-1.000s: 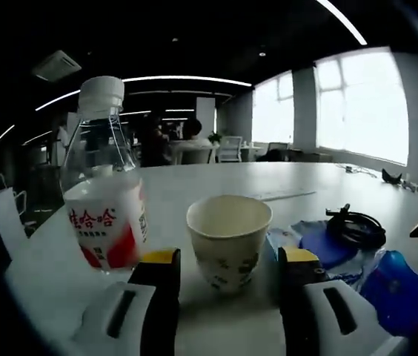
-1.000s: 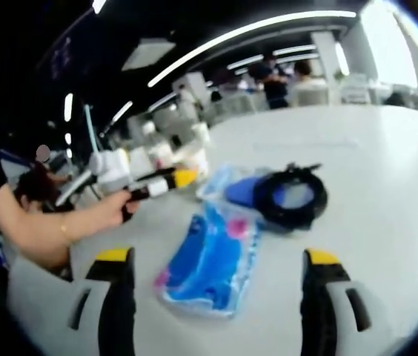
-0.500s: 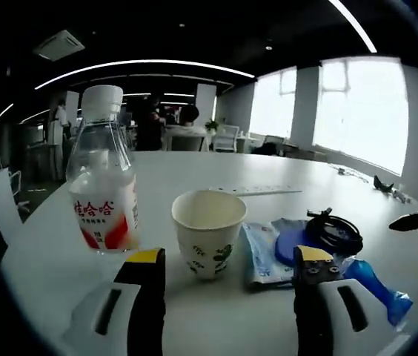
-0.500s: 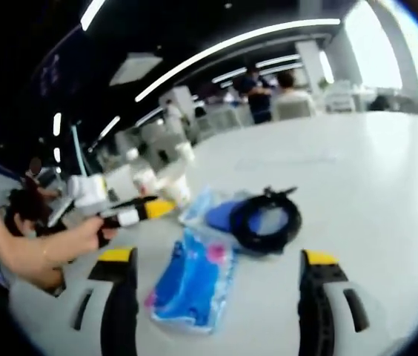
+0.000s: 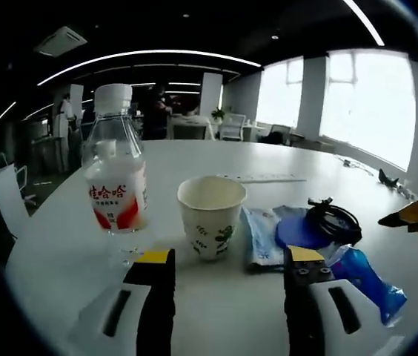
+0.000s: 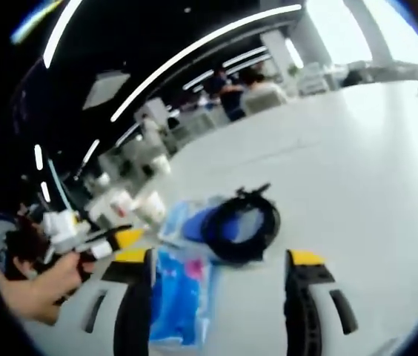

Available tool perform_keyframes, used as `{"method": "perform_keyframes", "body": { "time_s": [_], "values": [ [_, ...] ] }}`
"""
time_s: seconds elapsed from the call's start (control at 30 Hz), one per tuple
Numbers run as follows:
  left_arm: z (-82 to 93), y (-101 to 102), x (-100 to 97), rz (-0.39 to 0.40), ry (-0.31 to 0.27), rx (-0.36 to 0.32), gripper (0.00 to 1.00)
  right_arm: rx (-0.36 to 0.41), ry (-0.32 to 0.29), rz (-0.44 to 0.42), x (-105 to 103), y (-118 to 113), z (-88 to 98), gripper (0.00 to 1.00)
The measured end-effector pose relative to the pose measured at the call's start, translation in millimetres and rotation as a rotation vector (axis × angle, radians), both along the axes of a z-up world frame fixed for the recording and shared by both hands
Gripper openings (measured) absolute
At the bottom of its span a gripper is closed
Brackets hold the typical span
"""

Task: Arrange the tabletop items into an orderly group along one side of the table until the central work area is clear of visible clutter.

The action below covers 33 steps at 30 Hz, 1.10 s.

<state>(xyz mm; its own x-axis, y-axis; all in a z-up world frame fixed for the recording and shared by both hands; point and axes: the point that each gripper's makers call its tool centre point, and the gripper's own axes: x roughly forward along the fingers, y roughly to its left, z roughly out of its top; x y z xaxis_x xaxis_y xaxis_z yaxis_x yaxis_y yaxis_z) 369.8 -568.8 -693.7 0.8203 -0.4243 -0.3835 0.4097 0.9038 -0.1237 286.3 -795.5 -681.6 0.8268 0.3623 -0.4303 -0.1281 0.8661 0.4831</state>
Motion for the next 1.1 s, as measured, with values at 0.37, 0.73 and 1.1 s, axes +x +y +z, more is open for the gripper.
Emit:
{"method": "perform_keyframes", "body": {
  "time_s": [0.37, 0.73, 1.1],
  "values": [
    [-12.7, -20, -9.5, -0.025, 0.065, -0.043, 0.43, 0.051, 0.072, -0.084, 18, -7, -22.0, 0.54],
    [-23.0, -40, -6.9, -0.033, 0.133, -0.090, 0.42, 0.138, 0.140, -0.167, 30, -8, -37.2, 0.42],
    [-35.0, -48, -2.0, -0.021, 0.189, -0.103, 0.35, 0.220, 0.198, -0.203, 37, -7, -45.5, 0.29]
  ]
}}
